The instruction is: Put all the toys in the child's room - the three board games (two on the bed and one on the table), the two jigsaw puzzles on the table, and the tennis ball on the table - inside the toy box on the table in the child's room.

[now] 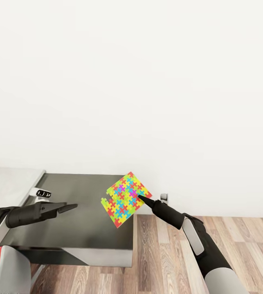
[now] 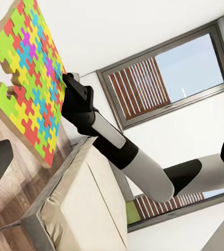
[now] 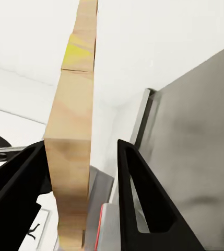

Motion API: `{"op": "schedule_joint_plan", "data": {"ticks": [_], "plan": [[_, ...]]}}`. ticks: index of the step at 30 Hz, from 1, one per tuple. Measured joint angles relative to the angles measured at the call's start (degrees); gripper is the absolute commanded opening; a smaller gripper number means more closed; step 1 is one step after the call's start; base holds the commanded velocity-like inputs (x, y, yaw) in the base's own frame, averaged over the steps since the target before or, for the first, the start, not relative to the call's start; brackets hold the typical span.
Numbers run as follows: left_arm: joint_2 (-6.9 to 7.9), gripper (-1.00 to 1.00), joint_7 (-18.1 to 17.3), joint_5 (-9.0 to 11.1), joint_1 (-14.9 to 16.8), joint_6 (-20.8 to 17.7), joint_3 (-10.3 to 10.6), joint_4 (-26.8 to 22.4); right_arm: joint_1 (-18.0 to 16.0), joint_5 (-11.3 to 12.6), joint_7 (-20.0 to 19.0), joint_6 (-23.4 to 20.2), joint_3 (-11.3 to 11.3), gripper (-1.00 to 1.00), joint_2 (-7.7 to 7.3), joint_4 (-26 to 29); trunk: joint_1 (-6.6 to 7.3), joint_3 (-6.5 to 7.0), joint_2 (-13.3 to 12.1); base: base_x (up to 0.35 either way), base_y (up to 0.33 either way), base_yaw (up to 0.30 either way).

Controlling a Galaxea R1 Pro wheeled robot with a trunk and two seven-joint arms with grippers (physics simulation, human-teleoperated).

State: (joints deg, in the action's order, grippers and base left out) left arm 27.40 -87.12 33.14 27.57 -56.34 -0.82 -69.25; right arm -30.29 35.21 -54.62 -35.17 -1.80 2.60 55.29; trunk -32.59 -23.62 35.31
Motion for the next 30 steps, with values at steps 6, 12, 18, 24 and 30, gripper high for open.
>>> {"op": "schedule_joint_plan", "data": {"ticks": [6, 12, 18, 24, 30], "plan": [[0.0, 1.0, 0.0, 0.0, 0.0, 0.0, 0.0, 0.0, 0.0, 0.0, 0.0, 0.0, 0.0, -1.0, -0.01, 0.0, 1.33, 1.65, -2.4, -0.022, 0.0, 0.043], [0.0, 1.0, 0.0, -0.1, 0.0, 0.0, 0.0, 0.0, 0.0, 0.0, 0.0, 0.8, 0.0, -1.0, -0.09, 0.0, 2.65, 3.31, -4.8, -0.002, 0.0, 0.073], [0.0, 1.0, 0.0, 0.0, 0.0, 0.0, 0.0, 0.0, 0.0, -0.1, -0.4, 2.0, 0.0, -1.0, -0.1, -0.1, 3.97, 4.96, -7.2, -0.021, 0.0, 0.099], [0.0, 1.0, 0.0, 0.0, 0.0, 0.0, 0.0, 0.0, 0.0, -0.1, -0.5, 2.2, 0.0, -1.0, -0.1, -0.1, 5.27, 6.62, -9.7, -0.155, 0.0, 0.11], [0.0, 1.0, 0.0, 0.0, 0.0, 0.0, 0.1, 0.0, 0.0, -0.2, -0.6, 2.8, 0.0, -1.0, -0.1, -0.1, 6.62, 8.27, -12.1, -0.052, 0.0, 0.115]]}}
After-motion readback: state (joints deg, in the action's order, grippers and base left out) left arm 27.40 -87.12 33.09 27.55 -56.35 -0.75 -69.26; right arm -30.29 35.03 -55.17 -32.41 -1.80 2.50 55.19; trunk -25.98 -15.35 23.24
